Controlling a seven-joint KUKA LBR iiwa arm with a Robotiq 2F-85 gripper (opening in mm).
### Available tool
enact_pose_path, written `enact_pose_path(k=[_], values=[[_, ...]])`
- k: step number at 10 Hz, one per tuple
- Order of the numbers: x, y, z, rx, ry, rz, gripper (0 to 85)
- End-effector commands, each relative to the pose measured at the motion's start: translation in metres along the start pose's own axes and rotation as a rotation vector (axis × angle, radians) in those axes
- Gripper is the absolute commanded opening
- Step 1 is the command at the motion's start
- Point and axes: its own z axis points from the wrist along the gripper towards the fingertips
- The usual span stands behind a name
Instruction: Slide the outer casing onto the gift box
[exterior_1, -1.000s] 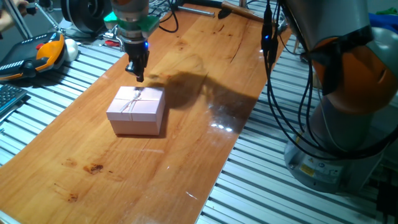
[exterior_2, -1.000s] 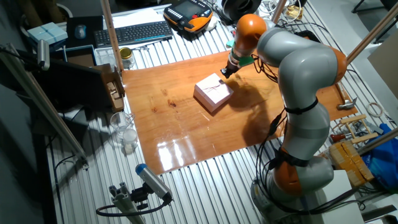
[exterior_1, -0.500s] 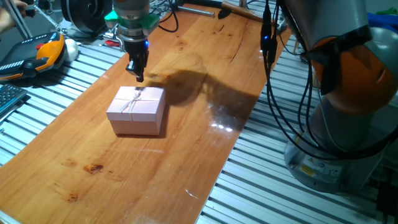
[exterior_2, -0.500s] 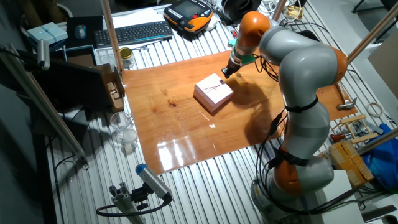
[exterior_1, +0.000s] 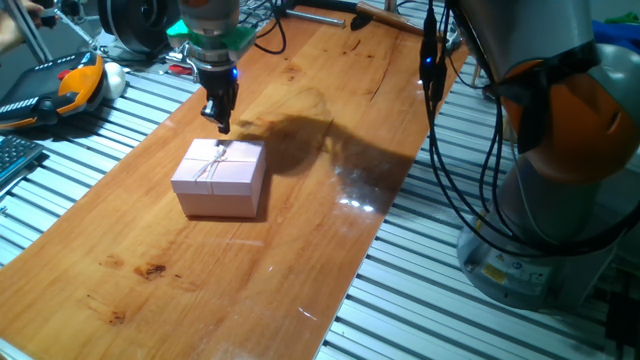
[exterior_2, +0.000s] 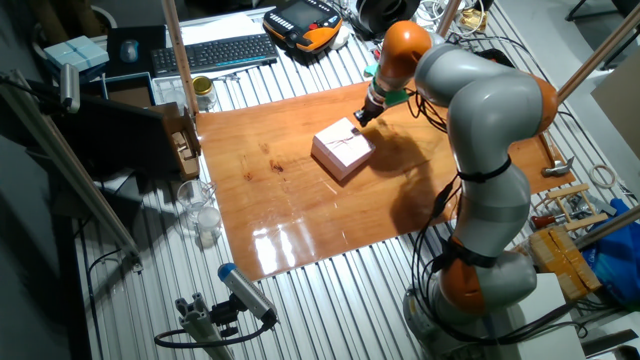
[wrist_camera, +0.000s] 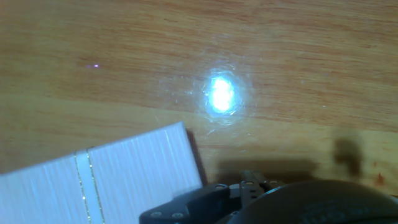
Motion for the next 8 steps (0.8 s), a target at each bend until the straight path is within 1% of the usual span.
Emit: enact_pose_path(k=[1,2,3,4,5,6,8], values=[[0.0,-0.009,-0.001,-0.008,-0.008,0.0,0.0],[0.001,-0.009,0.002,-0.013,-0.034,0.01,0.0],[0.0,-0.003,0.007,-0.022,-0.038,0.018,0.0],[0.0,0.005,0.011,-0.026,-0.037,0.026,0.0],[0.001,0.01,0.012,-0.02,-0.033,0.032,0.0],[-0.001,0.014,0.013,-0.026,-0.026,0.035,0.0],[-0.001,0.023,0.012,-0.025,-0.023,0.044,0.0]])
